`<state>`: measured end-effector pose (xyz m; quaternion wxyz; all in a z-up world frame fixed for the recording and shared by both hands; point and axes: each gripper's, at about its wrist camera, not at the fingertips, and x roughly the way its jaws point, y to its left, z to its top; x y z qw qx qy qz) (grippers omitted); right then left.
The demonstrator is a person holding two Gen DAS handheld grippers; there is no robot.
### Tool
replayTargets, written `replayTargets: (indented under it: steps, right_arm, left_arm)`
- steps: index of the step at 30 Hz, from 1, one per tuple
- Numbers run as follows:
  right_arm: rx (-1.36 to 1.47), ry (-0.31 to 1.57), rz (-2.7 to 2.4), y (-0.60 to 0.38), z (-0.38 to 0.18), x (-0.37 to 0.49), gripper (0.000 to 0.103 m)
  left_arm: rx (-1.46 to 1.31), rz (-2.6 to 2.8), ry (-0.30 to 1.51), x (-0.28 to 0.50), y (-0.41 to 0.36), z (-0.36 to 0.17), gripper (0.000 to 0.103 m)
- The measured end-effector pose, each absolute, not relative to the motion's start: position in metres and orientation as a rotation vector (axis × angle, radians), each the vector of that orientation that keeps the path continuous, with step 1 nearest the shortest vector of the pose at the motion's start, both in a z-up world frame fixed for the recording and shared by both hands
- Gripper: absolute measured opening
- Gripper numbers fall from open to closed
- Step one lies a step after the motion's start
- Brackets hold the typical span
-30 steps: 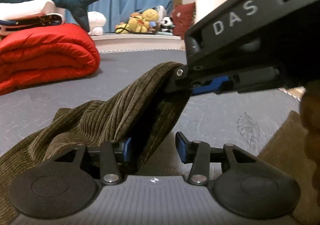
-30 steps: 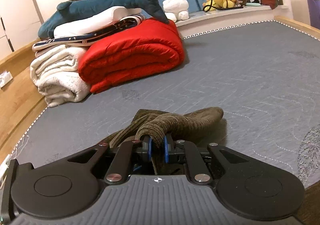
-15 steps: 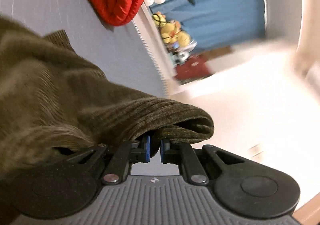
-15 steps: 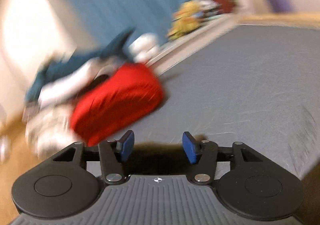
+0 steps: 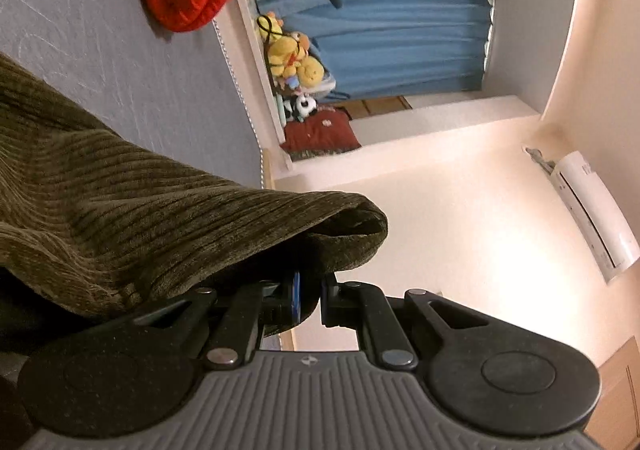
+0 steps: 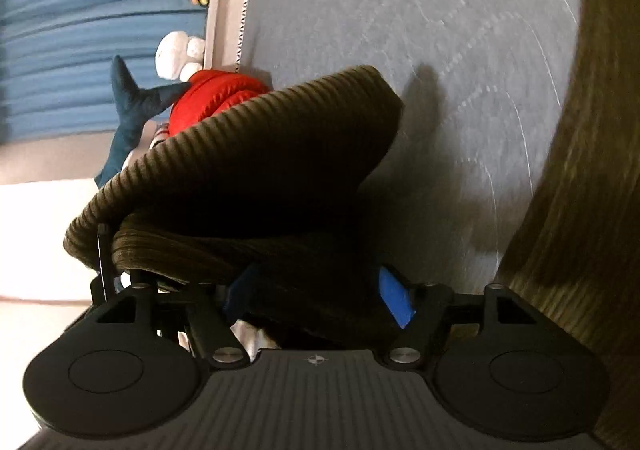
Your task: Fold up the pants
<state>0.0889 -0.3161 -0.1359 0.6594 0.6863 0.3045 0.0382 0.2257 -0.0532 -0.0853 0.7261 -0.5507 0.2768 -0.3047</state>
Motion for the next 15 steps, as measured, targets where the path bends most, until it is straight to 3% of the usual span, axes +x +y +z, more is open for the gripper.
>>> replayTargets:
  steps: [9,15]
  right_arm:
    - [1.685,0.614,0.121,-0.309,-0.125,0.066,0.074]
    - [1.769,0.601,0.097,-0.307,-0.146,0.08,0.074]
  left_arm:
    - [-1.16,-0.674,0.625,0.22,-0.054,-0.081,0.009]
    - [-1.142,-0.679,0.647,0.222,-0.056,-0.081,0.009]
